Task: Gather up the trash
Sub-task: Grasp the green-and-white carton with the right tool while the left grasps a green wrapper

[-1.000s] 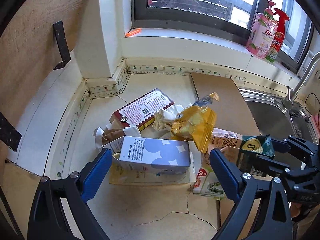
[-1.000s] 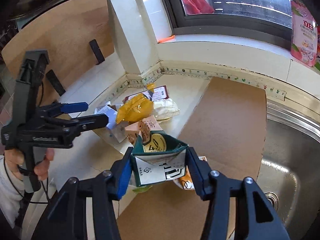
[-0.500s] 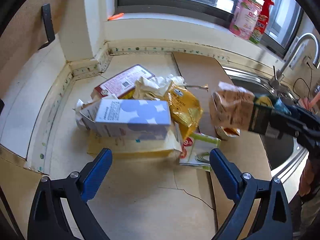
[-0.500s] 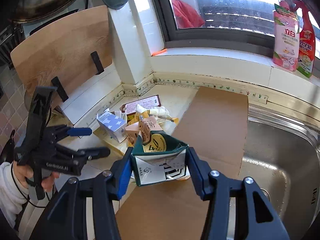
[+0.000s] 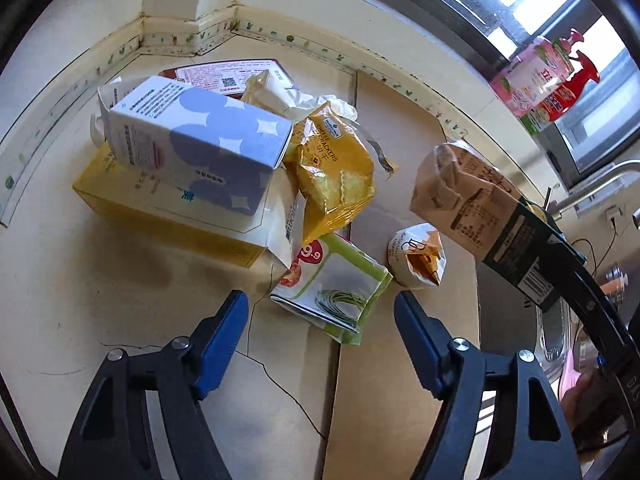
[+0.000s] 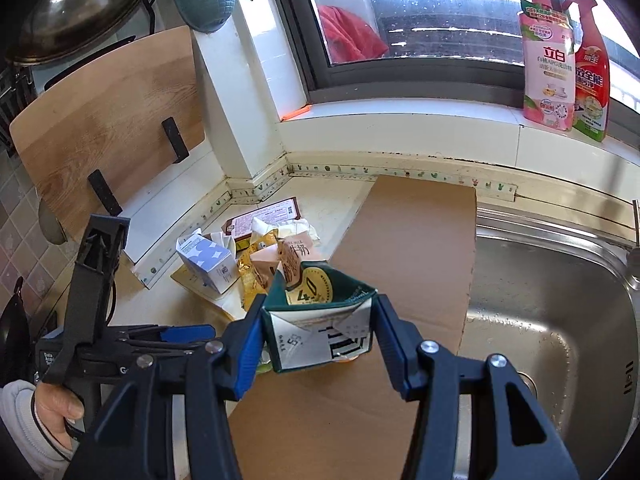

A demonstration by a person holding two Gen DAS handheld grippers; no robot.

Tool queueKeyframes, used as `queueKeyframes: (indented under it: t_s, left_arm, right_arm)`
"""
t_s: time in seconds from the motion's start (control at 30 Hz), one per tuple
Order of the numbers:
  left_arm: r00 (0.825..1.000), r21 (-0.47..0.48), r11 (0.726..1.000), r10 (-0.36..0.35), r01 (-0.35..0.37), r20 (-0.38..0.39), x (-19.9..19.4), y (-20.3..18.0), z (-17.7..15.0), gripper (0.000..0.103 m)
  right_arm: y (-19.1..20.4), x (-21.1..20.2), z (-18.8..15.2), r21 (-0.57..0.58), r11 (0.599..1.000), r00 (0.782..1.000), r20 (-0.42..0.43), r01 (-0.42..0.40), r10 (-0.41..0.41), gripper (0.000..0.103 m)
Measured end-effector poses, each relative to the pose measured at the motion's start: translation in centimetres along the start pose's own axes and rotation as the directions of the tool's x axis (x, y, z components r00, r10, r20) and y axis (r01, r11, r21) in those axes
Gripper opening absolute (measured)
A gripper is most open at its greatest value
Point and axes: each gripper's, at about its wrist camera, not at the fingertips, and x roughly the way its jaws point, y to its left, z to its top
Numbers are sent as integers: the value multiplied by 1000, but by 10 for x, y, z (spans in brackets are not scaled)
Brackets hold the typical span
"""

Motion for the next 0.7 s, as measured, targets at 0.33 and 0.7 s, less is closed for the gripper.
queueKeyframes:
  t_s: [0.33, 0.7]
  left_arm:
    - [999, -131, 991, -26, 30, 32, 3, -5, 8, 80]
    - [993, -203, 972, 122, -121, -7, 33, -6, 13, 78]
  right_arm:
    - [-20, 1, -3, 54, 999, 1000, 5, -11, 11, 52]
    - [-36, 13, -11, 97, 995, 1000, -15, -1, 3, 52]
